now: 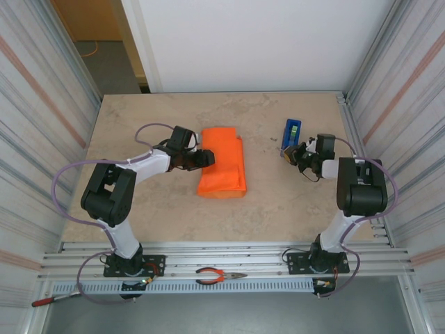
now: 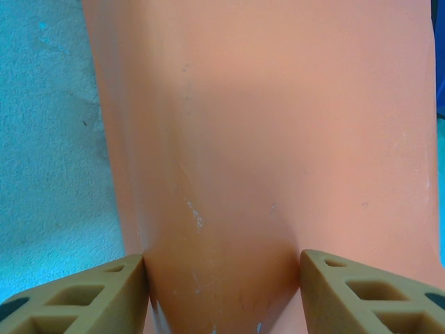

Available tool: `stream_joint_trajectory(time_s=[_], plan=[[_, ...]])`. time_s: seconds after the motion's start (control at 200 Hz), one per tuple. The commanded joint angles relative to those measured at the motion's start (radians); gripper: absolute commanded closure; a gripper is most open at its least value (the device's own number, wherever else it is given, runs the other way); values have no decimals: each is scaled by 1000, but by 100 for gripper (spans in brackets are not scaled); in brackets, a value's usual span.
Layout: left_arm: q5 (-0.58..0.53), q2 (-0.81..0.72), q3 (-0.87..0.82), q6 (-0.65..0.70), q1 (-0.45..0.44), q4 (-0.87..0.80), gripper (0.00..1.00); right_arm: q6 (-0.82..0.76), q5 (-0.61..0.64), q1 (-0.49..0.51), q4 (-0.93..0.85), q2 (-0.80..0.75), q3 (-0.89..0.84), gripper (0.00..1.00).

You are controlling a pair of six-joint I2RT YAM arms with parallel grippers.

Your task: Wrap the gift box in paper

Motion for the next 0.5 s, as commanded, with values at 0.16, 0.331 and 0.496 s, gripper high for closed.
stream_joint_trajectory(time_s=[0.16,0.331,0.496], plan=[[-77,71,-34,28,-31,-129,43,-41,-33,101,-157,-89,120,100],[-77,72,-31,30,-31,-131,43,-129,-83,199,-293,-100,231,100],[-79,71,-33,32,-31,-131,43,-199,-119,292,-389,-70,328,100]])
